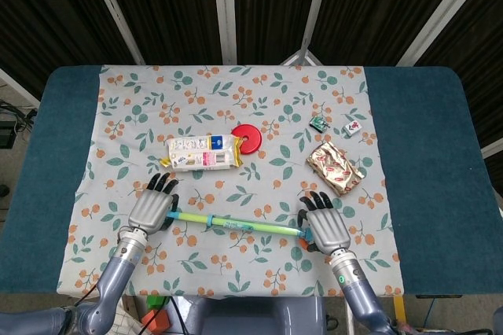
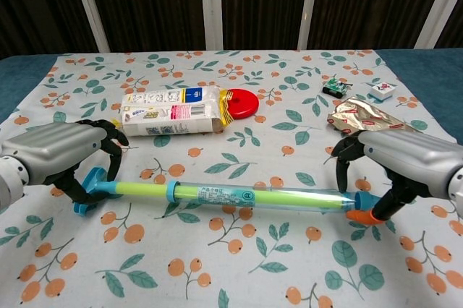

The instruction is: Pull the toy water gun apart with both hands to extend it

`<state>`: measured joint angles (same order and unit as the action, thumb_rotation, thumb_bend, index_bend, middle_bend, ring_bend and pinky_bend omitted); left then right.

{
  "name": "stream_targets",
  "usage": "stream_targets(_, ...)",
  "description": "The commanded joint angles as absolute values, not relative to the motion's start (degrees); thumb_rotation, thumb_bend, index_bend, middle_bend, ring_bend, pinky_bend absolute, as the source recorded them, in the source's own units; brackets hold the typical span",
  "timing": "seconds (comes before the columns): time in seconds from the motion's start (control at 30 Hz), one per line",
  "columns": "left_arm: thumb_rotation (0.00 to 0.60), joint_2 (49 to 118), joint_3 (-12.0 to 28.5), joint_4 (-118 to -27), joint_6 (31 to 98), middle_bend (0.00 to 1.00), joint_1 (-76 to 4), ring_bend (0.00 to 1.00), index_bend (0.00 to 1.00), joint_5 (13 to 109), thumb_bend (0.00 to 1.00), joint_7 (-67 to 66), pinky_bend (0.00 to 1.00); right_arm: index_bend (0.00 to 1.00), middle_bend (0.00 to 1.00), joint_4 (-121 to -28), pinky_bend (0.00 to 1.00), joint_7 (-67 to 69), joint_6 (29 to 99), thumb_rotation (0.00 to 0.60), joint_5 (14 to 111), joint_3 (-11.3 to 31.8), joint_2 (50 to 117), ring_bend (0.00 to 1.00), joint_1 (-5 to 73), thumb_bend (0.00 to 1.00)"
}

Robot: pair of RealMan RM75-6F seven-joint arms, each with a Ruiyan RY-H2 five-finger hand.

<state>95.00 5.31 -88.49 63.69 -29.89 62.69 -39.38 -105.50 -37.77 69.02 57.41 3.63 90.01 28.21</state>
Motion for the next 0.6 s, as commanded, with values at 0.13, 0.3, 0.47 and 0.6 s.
stream_targets(0.13,0.600,94.95,5.34,-88.56,64.45,0.16,-29.88,0.00,0.59,63.22,0.53,-38.59,0.00,0.67,0.19,-105.48,0.00,-37.77,69.31,0.600,57.45,3.68,89.69,0.00,28.21,0.32)
stream_targets(0.3,0.600,94.16,5.21,-89.64,65.40,0.16,-29.85,0.00,0.60,64.02,0.53,-38.54,0.00,0.68,0.19,-105.90,0.00,-37.98,69.84,0.600,57.56,4.12,89.07,0.00,28.34,0.32)
stream_targets(0.47,0.600,92.99,5.07,-90.95,66.12,0.16,-29.67,0.00,0.61,64.75,0.53,-38.06,0.00,0.68,0.19,-106.45,0.00,-38.37,70.37,0.600,57.44,4.52,88.10,0.00,28.43,0.32)
stream_targets(0.6,0.600,91.96,4.80,-91.64,66.44,0.17,-29.55,0.00,0.61,65.16,0.53,-37.93,0.00,0.69,0.19,-106.72,0.00,-38.40,70.67,0.600,57.06,4.61,87.22,0.00,28.30,0.32)
